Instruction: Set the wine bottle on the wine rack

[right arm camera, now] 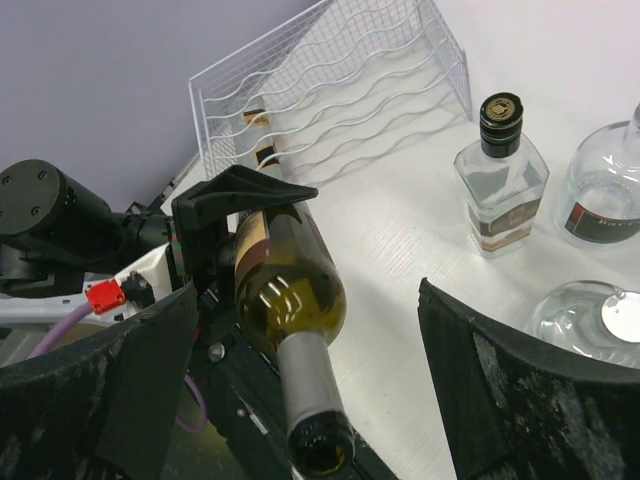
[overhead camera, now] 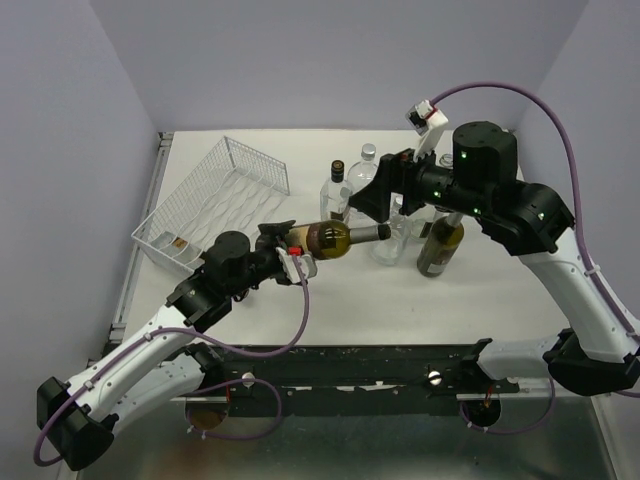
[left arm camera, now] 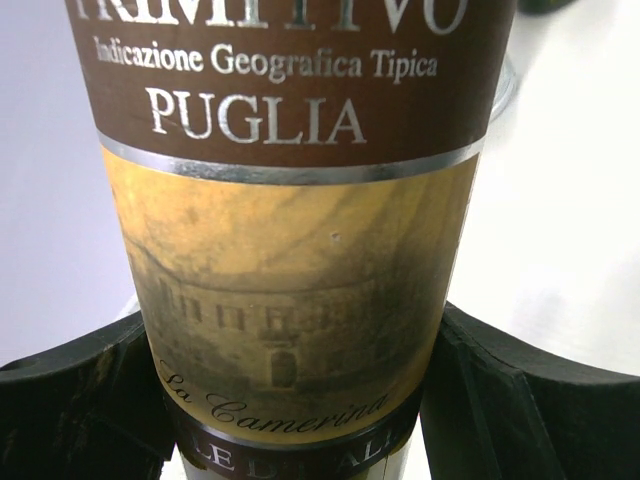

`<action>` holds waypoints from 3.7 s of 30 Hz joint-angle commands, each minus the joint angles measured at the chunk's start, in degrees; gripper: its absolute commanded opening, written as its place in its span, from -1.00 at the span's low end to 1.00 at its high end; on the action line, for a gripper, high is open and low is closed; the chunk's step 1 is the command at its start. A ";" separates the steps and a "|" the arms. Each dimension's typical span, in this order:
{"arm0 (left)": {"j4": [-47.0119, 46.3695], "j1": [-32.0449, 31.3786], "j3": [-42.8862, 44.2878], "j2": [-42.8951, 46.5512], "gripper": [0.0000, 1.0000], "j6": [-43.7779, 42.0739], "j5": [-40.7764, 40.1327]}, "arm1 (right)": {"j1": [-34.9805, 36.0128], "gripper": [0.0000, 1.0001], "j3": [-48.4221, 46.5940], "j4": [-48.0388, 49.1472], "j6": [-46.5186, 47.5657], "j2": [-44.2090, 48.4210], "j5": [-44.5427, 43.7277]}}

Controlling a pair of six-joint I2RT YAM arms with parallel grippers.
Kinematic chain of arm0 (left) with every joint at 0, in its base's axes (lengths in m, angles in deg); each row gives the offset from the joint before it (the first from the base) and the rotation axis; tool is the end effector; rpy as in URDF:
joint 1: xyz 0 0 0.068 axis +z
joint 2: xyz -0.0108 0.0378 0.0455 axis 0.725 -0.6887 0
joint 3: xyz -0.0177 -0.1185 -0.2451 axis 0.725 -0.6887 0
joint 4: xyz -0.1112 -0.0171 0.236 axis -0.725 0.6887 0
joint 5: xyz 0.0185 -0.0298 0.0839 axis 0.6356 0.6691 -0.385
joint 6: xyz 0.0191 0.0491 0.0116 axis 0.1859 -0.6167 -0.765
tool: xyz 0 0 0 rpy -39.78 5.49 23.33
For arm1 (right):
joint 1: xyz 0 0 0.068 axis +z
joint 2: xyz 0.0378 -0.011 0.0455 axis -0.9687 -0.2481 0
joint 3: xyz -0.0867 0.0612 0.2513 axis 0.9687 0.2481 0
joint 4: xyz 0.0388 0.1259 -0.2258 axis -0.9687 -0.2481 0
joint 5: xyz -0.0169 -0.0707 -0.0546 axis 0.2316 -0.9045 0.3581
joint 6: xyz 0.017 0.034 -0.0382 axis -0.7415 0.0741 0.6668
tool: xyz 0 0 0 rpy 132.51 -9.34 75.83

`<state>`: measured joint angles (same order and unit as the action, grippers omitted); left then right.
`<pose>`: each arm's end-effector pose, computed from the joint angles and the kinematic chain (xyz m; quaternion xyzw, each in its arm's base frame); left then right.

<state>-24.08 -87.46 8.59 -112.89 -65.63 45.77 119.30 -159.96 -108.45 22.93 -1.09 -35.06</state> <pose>0.1380 -0.1295 0.3029 0.5413 0.5621 -0.0991 0.6174 0.1650 0.1655 0.5016 -0.2237 0.7793 0.3565 0.4643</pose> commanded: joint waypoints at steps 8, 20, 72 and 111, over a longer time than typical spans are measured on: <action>1.49 -0.14 3.22 -1.70 -1.00 -33.35 6.09 | 0.11 1.00 -9.78 -20.50 9.49 -5.82 3.19; 3.42 -0.14 4.45 -2.75 -1.00 -39.69 6.36 | 2.57 1.00 0.76 -24.74 10.81 -7.41 8.64; 3.07 1.09 9.11 -7.94 -1.00 -33.81 2.14 | 12.06 -0.62 16.06 -19.82 2.20 -11.36 4.96; 4.33 1.27 14.20 9.11 0.98 -4.83 -6.81 | 14.35 -0.99 13.96 2.59 7.74 -22.07 -4.53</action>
<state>-11.12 -86.33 17.36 -105.55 -85.22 45.18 132.34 -143.94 -115.83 27.93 -20.15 -41.16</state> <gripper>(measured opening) 0.992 0.418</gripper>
